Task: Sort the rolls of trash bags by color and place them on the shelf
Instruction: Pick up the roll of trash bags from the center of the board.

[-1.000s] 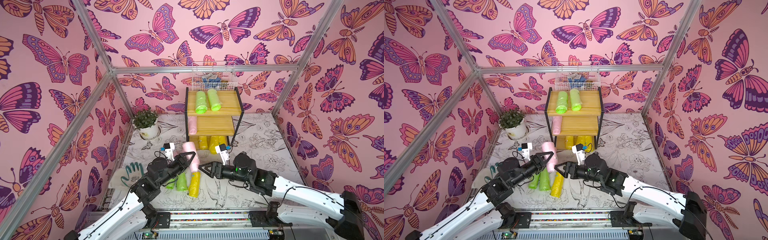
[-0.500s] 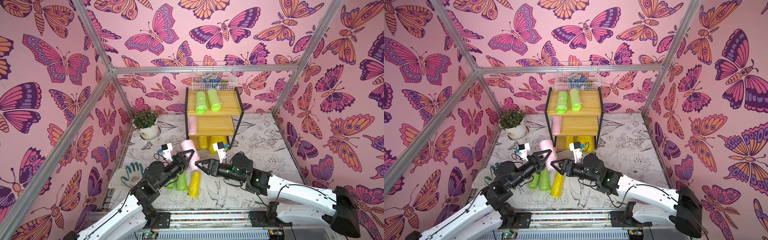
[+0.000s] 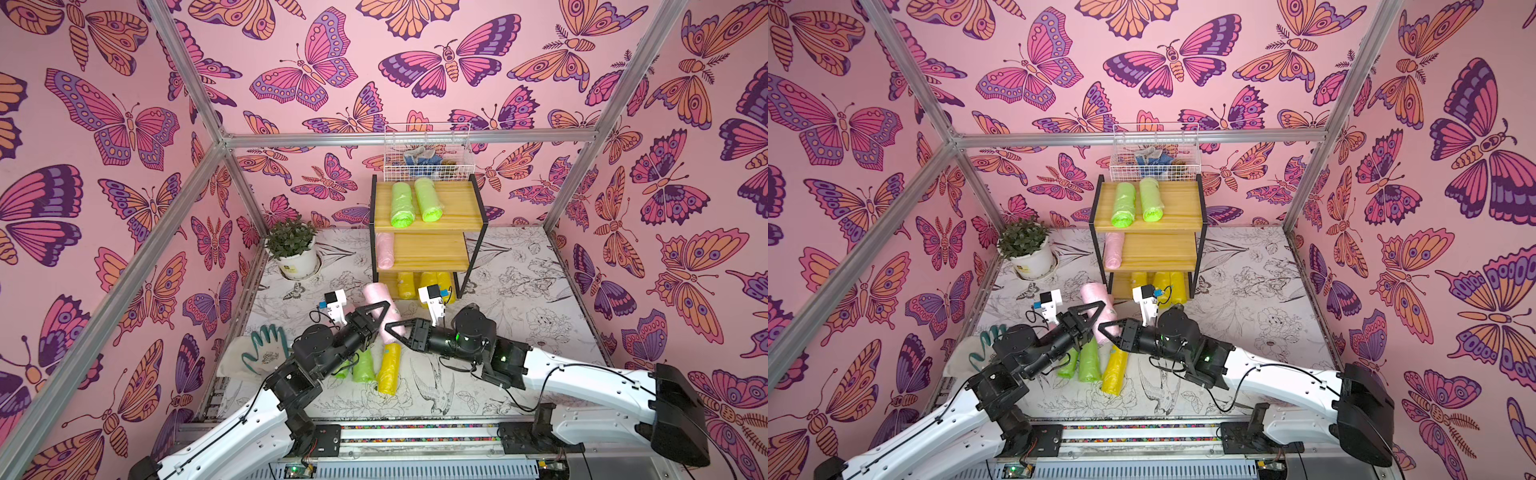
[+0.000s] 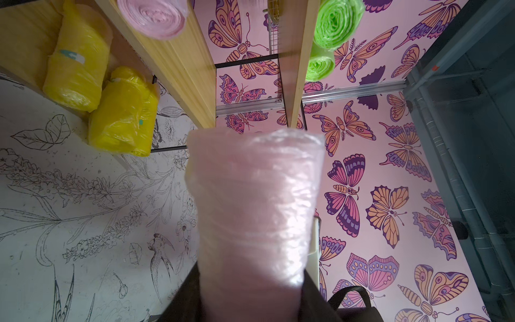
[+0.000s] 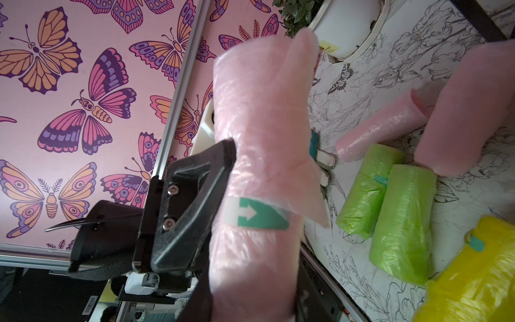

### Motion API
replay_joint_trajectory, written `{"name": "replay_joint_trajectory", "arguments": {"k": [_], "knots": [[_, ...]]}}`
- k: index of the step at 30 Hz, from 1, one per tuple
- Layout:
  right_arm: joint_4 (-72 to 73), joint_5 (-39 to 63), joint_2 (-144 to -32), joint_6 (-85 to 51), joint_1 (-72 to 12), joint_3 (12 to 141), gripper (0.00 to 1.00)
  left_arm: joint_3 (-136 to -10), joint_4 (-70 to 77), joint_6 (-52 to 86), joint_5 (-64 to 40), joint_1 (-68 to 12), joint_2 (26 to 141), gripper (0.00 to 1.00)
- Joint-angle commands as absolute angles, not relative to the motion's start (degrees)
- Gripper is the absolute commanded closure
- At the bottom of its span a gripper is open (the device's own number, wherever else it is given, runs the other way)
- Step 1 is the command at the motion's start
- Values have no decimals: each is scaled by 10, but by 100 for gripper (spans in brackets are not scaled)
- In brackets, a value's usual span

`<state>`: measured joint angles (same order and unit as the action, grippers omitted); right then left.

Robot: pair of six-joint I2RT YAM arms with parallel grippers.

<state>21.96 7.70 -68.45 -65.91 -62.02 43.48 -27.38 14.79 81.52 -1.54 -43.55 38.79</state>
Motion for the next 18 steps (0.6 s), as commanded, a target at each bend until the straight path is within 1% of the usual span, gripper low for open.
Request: {"name": "replay_joint_trajectory", "arguments": {"k": [1,3,4,5,6,7,9,14,18], "knots": [[202,47,-668,-646,-622,457,89,-271,189,817,-11,-439,381,100],[188,39,-662,-637,-622,461,100,-270,187,817,-13,-439,385,100],[175,34,-659,-629,-622,465,100,-269,187,817,-15,-439,389,100],[157,27,-653,-618,-622,471,100,-268,184,815,-20,-439,392,83],[136,17,-646,-608,-622,476,100,-267,176,809,-26,-439,395,51],[120,4,-638,-599,-622,479,100,-268,162,802,-32,-439,395,30],[96,-34,-615,-584,-622,475,100,-274,104,781,-37,-439,390,1],[67,-149,-563,-562,-622,450,100,-305,-81,692,3,-439,334,0],[36,-190,-583,-534,-613,480,100,-321,-208,621,42,-439,278,2]]}}
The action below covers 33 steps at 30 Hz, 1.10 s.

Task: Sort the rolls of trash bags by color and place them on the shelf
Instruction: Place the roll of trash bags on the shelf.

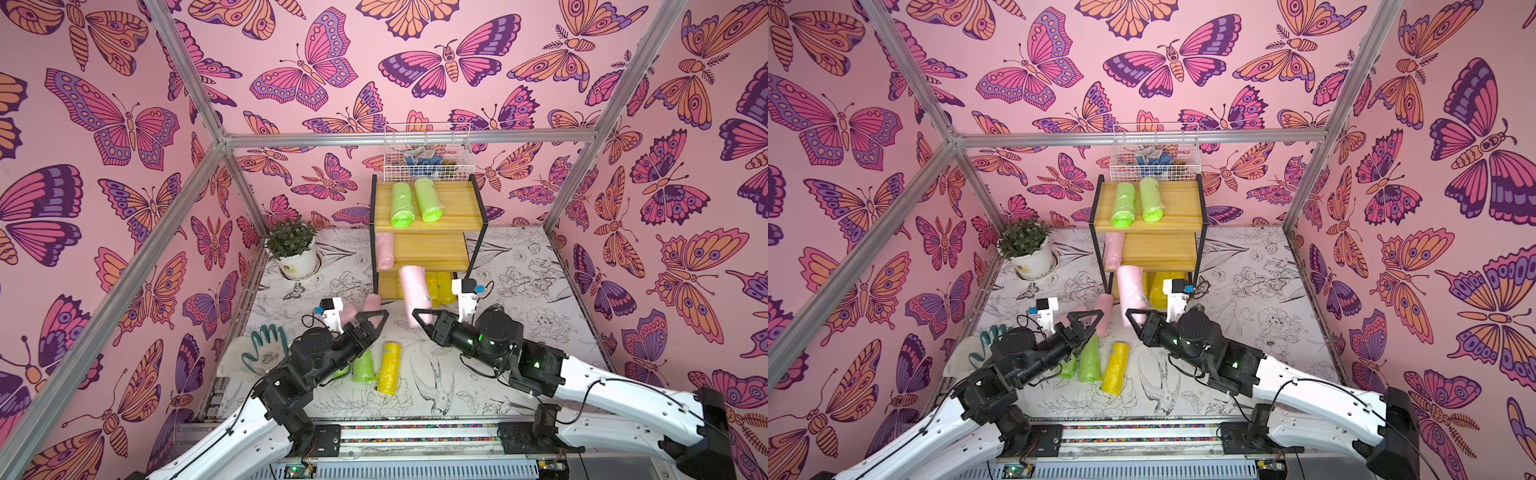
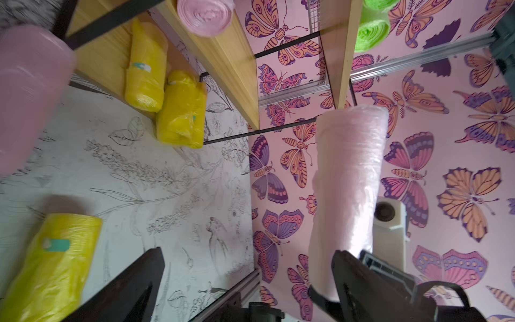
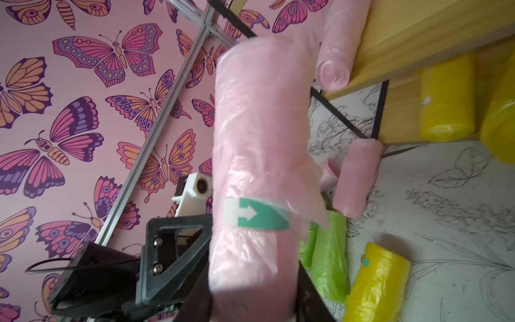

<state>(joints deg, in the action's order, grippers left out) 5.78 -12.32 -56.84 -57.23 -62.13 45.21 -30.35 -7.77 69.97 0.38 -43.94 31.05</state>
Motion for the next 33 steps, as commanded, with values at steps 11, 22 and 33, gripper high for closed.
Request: {"name": "replay_joint_trajectory", "arguments": {"k": [11,22,33], "knots": [[37,-163,-714,-539,-542,597,100,-342,-320,556,60,-439,210,9],[38,-101,-828,-548,-464,686,100,-363,-324,515,57,-439,242,11],[44,-69,-942,-534,-440,759,100,-377,-350,481,68,-439,250,11]]}}
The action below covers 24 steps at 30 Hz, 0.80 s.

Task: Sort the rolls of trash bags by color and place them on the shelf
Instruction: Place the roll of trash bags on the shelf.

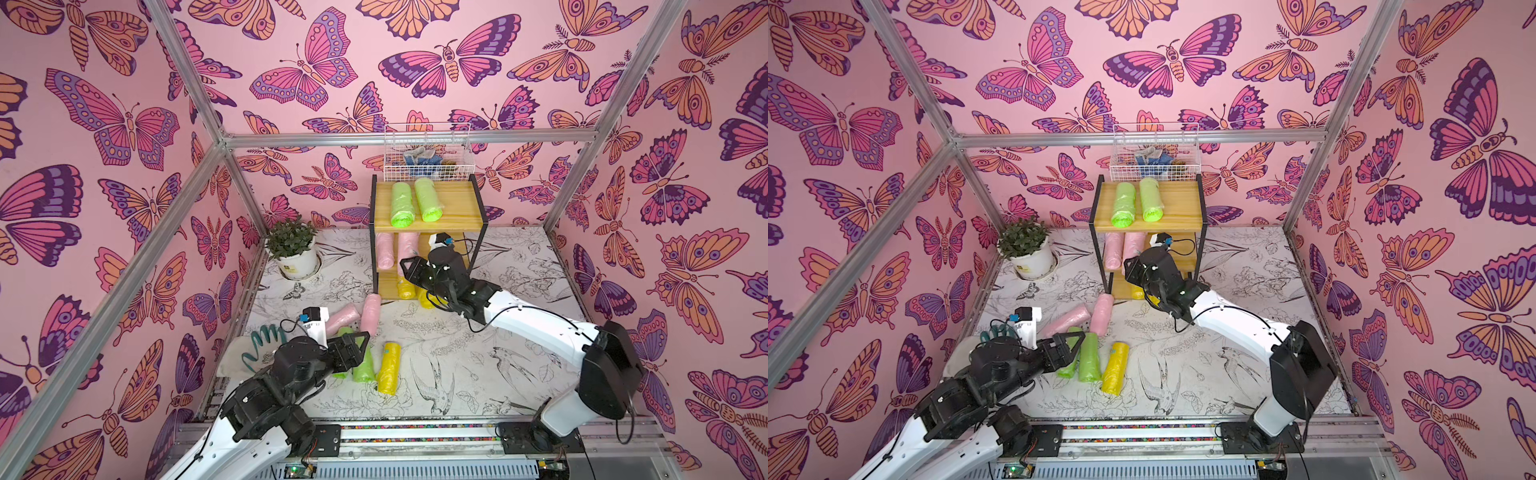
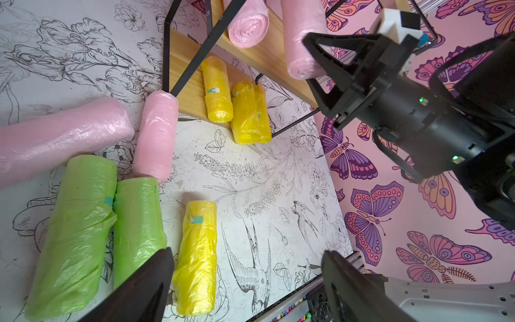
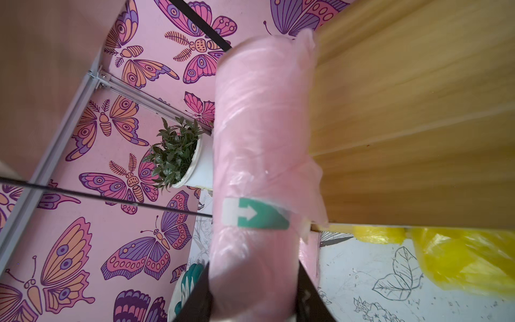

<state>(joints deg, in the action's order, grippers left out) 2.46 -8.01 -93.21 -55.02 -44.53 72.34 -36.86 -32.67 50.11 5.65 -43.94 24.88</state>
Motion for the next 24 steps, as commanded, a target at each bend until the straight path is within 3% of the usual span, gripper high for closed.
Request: {"name": "replay_joint_trajectory", "arguments": {"k": [1,19,24], "knots": [[44,-68,-949,-532,-437,765,100,-377,-351,481,69,-439,248,11],[22,-57,-1000,-510,-404,816,100,-385,-355,465,77,-439,272,12],[15,-55,-1006,-512,-399,820,85,-389,-355,461,77,-439,279,11]]}}
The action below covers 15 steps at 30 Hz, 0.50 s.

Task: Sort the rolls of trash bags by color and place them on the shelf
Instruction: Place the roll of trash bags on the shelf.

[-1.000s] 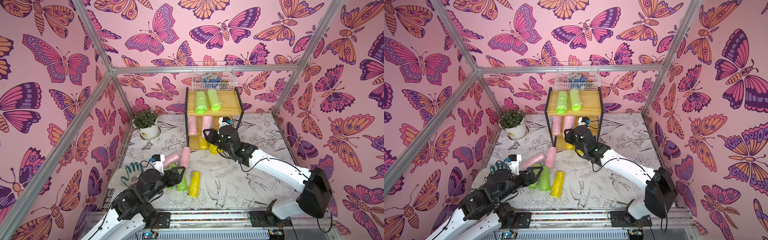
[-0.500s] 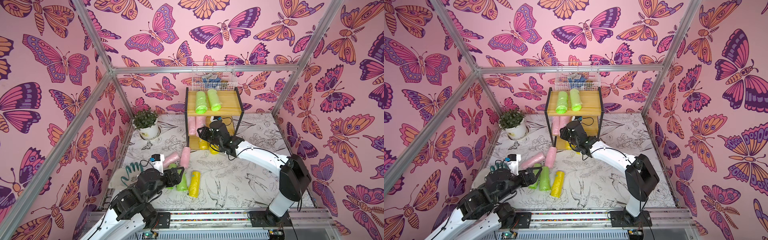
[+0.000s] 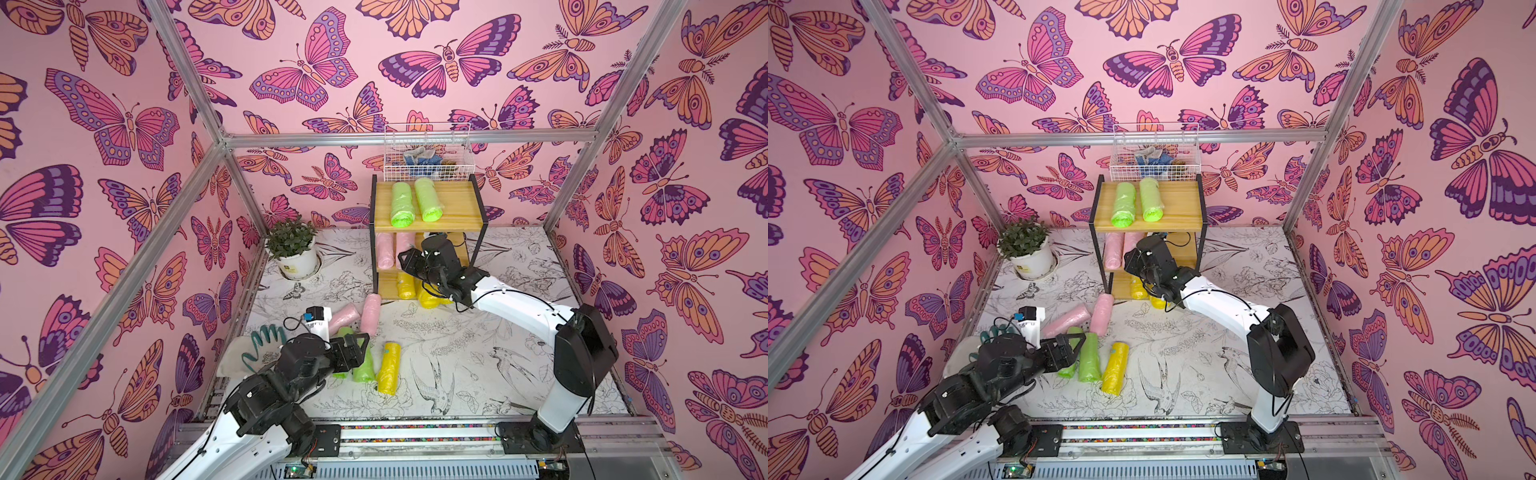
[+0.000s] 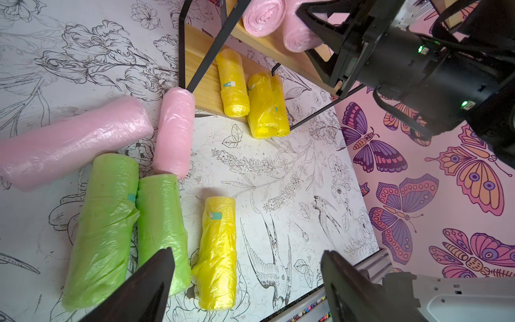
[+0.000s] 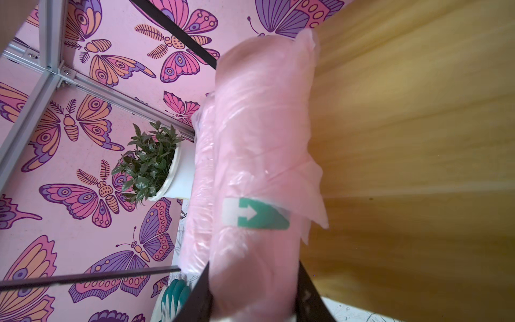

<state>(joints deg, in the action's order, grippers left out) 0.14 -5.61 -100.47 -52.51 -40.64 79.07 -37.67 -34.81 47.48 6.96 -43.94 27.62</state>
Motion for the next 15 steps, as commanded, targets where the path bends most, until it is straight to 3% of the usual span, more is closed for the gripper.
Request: {"name": "replay_joint_trajectory", "arguments": {"k": [1,9,15], "knots": [[15,-54,-1006,-512,-397,820,82,-389,-354,460,77,-439,279,11],[-8,-31,-996,-507,-389,830,39,-389,-357,456,80,-439,290,5],[-37,-10,-985,-498,-386,840,32,-391,-357,446,80,-439,306,3]]}}
